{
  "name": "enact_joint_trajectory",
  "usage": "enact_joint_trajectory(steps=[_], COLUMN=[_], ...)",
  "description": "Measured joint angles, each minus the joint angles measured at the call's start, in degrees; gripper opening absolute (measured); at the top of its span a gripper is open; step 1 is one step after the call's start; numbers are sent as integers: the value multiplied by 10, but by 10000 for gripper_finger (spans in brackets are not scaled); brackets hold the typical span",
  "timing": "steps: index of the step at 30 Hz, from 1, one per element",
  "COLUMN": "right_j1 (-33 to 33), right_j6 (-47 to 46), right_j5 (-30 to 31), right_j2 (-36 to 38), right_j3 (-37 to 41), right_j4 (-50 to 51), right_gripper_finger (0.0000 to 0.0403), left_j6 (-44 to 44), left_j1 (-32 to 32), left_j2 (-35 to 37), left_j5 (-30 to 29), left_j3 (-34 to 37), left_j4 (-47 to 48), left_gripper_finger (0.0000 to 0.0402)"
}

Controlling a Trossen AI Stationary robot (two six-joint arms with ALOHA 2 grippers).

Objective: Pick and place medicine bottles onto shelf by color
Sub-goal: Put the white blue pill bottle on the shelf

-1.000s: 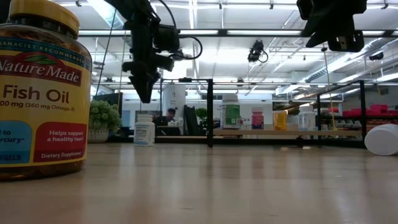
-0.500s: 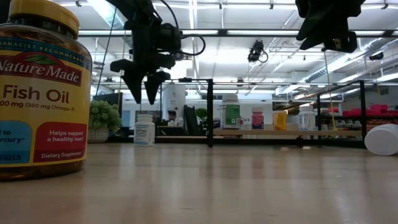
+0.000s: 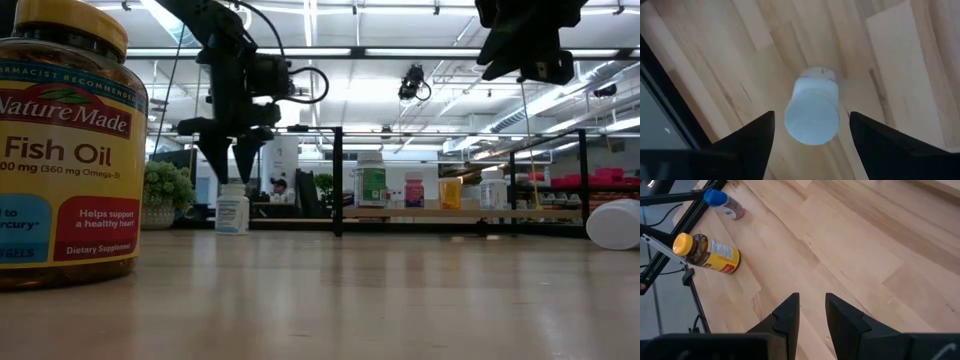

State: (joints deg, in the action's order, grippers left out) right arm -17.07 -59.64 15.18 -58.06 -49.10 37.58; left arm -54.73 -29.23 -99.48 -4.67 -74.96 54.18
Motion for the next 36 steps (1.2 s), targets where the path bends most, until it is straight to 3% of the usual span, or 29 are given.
enact_joint_trajectory(steps=[17,21,27,36], right_j1=[0,0,0,0], right_j6=[-19,-19,-19,-12], right_j5=[-2,-2,-2,-2], right_j2=[0,0,0,0], right_j3=[0,0,0,0], right_j4=[0,0,0,0], right_gripper_finger=[102,102,102,102], left_j6=[17,41,102,188], left_j1=[-2,-2,9,78], left_j2=[0,0,0,0], left_j5=[19,19,18,19], left_j3=[61,61,60,14], left_j4=[-50,-48,-43,17], left_gripper_finger=[268,247,176,180])
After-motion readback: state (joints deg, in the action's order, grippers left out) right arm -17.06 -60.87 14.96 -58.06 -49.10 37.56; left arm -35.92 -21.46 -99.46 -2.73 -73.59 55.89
